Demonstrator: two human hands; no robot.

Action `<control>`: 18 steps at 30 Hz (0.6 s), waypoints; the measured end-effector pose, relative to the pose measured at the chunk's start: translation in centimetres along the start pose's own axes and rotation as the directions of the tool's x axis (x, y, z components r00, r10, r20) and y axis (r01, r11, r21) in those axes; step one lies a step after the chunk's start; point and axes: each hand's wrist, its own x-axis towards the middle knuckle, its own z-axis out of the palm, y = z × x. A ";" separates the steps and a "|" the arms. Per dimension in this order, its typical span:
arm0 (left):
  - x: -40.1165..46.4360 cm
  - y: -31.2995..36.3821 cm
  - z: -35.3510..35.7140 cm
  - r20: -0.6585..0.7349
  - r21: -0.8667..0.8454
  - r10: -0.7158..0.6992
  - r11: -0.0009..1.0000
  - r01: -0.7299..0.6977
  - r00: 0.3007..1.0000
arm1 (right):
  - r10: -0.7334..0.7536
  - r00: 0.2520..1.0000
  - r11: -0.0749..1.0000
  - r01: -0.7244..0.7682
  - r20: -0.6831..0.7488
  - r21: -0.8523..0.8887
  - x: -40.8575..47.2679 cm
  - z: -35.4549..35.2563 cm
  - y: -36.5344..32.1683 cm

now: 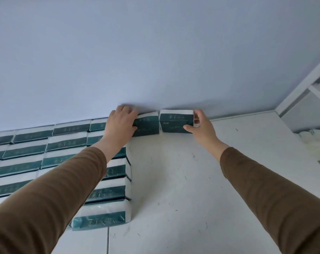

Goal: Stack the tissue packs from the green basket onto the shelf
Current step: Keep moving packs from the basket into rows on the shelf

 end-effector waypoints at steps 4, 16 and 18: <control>-0.2 0.5 -0.1 0.034 -0.023 -0.051 0.998 0.052 0.998 | 0.063 0.993 0.997 -0.067 -0.100 -0.030 1.0 1.9 0.2; -10.2 3.8 -4.5 -0.025 -0.157 -0.039 0.987 0.035 0.999 | 0.051 0.998 0.989 -0.056 -0.041 -0.139 -11.8 -1.1 -0.9; -14.0 5.8 -5.7 -0.043 -0.154 -0.011 0.988 0.004 0.999 | 0.001 0.999 0.986 -0.008 -0.040 -0.169 -16.7 -2.2 -1.3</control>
